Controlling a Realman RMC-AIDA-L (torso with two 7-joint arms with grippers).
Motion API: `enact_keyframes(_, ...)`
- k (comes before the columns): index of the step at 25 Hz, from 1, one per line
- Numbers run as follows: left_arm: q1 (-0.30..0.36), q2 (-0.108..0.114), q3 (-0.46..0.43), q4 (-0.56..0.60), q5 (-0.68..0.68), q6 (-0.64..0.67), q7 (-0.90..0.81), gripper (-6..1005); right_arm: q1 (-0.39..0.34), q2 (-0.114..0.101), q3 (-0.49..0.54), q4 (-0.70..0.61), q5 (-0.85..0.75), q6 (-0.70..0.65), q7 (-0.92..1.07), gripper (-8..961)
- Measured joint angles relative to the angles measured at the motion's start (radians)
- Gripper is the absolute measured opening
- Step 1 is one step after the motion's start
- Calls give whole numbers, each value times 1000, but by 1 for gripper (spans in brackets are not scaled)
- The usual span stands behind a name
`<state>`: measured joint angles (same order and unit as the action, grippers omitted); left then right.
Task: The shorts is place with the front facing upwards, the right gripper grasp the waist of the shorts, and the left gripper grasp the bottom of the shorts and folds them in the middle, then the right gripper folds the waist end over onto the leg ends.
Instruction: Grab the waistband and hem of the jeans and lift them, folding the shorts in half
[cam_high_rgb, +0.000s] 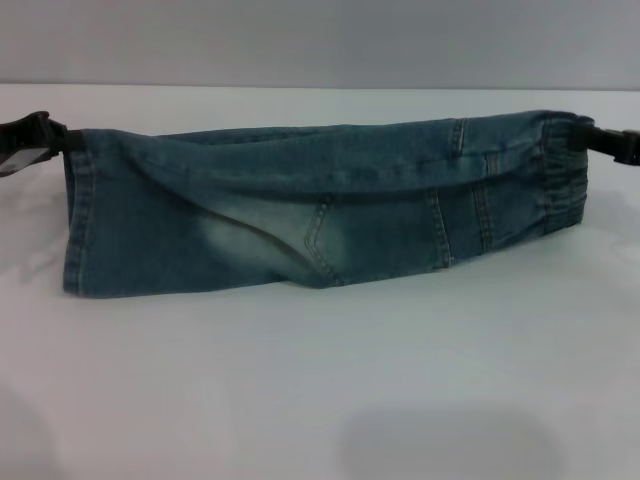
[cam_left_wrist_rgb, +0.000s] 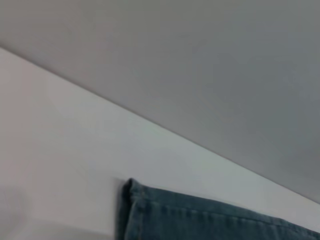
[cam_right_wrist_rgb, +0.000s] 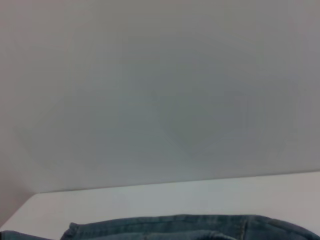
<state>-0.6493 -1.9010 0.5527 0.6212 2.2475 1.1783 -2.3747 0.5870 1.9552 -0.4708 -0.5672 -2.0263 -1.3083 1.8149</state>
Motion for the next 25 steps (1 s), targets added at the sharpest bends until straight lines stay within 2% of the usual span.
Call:
enact_keyframes(14, -43, -16, 12, 0, -1, -33, 14, 20, 46, 2, 1, -37, 25, -6, 40, 17)
enact_keyframes(25, -62, -35, 14, 21, -4, -64, 28, 20, 56, 5, -2, -29, 40, 99, 83, 38)
